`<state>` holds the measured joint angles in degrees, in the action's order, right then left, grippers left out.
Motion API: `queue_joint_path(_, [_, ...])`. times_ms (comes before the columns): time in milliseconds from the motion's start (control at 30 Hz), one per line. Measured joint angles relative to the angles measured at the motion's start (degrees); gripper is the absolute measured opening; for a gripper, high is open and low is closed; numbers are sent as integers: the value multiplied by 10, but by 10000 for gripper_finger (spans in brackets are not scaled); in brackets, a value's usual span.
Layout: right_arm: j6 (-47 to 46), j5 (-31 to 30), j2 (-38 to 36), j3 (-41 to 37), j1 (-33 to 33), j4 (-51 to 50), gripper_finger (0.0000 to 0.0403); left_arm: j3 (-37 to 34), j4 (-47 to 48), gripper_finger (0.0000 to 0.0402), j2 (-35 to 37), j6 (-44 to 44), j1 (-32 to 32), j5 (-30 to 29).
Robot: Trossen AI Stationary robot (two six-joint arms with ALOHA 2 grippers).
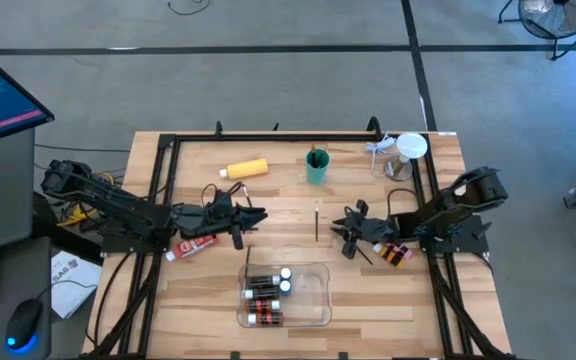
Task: Pick & Place Paint Supplies
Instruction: Put the silver paint brush into the green cup
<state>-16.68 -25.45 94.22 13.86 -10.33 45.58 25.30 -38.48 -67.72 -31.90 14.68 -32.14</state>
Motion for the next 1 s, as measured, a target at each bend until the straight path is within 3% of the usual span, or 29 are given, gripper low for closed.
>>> queue_joint_path(700, [-28, -3, 12, 8, 0, -52, 97, 0, 0, 2, 1, -1, 0, 5])
queue_joint_path(1000, [-29, -4, 14, 9, -1, -85, 75, 0, 0, 2, 1, 4, -3, 5])
